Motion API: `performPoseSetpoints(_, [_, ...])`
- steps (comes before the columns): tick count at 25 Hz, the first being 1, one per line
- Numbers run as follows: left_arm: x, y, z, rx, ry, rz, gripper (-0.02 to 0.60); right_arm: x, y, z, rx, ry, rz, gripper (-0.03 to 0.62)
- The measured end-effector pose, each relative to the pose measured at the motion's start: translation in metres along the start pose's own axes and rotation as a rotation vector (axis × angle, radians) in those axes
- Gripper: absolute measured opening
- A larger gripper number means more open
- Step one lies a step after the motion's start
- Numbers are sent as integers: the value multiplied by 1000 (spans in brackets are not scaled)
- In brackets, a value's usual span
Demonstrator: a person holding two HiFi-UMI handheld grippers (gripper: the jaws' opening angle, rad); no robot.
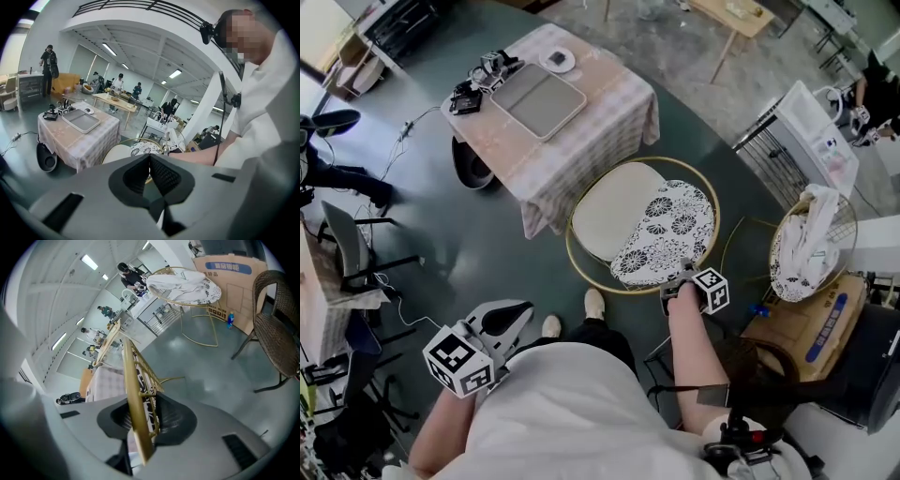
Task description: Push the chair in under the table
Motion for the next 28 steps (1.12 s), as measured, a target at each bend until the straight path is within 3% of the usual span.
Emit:
performPoseSetpoints(11, [-11,23,10,24,71,-93,12,-63,-48,29,-3,-41,-41,117])
performPoseSetpoints(18, [-14,31,9,27,74,-104,12,-83,-61,39,-4,-56,-52,120])
performPoseSetpoints(26, [-15,38,11,19,44,-57,12,-84,-63,35,-38,9,-101,139])
performPoseSetpoints(28, [-14,40,12,20,26,-35,12,-86,-58,33,-42,46,-118,171])
Point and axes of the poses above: the fingertips, and each gripper's own axes: y backward along the fingers, x to its right, z out of its underside, the point moved 10 cm from there along y, backward along the fingers, and after that the axes turned 1 degree about x, right-handed, at the moved point
